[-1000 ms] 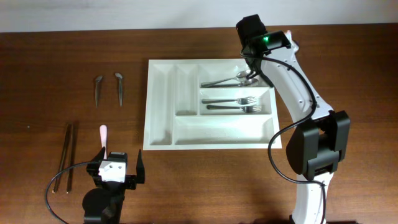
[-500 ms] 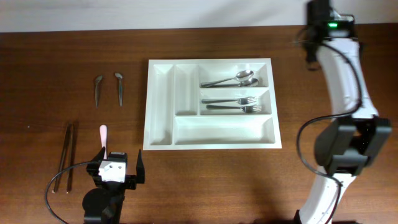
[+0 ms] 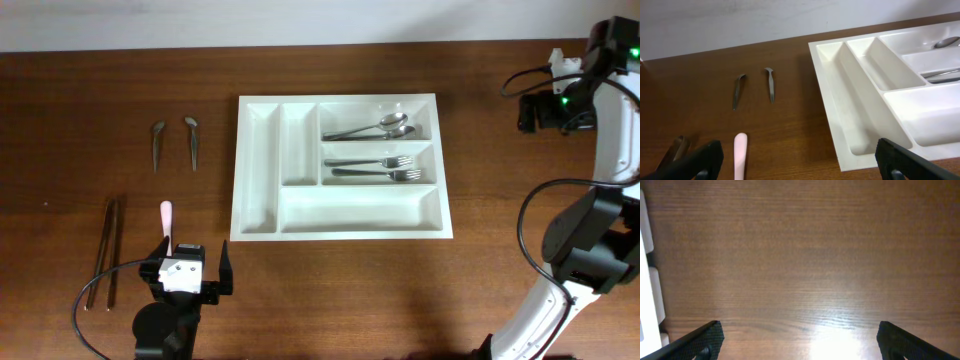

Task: Pack container
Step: 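Raise the right gripper to the upper right and move the left gripper over the tongs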

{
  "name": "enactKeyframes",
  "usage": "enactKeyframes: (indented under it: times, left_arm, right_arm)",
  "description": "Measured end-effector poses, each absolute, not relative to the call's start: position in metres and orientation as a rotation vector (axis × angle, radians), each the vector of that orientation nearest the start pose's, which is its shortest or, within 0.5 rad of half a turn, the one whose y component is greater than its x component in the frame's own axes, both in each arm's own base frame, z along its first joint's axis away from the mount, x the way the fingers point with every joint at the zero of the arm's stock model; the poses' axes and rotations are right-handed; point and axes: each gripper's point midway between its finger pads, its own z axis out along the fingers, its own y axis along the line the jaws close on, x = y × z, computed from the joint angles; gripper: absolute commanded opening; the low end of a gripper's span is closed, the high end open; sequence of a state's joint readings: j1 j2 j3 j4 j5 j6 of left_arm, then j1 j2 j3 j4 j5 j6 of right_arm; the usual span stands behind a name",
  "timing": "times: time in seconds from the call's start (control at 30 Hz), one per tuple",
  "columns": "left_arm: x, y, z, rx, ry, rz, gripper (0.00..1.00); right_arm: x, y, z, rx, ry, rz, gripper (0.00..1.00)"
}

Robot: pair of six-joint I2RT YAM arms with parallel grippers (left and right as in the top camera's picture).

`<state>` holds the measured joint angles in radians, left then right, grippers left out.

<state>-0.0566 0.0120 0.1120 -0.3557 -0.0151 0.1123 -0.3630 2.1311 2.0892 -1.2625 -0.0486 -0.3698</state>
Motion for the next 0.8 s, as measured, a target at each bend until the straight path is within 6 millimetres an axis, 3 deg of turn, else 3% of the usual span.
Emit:
enactKeyframes:
  times: [0.23, 0.67, 0.73, 0.8]
  left_arm:
    - [0.232, -0.011, 0.139, 0.144, 1.820, 0.053, 0.99]
    - [0.232, -0.023, 0.149, 0.192, 1.785, -0.011, 0.99]
    - [0.230, -0.020, 0.163, 0.180, 1.780, 0.002, 0.99]
    - [0.228, -0.010, 0.191, 0.140, 1.770, 0.045, 0.99]
  right_arm:
    - [0.439, -0.160, 0.135, -0.042, 2.895, -0.022, 0.99]
    - [0.442, -0.160, 0.134, -0.047, 2.882, -0.019, 0.99]
    - [0.442, -0.159, 0.134, -0.048, 2.880, -0.017, 0.98]
    - [0.442, -0.159, 0.134, -0.048, 2.880, -0.017, 0.98]
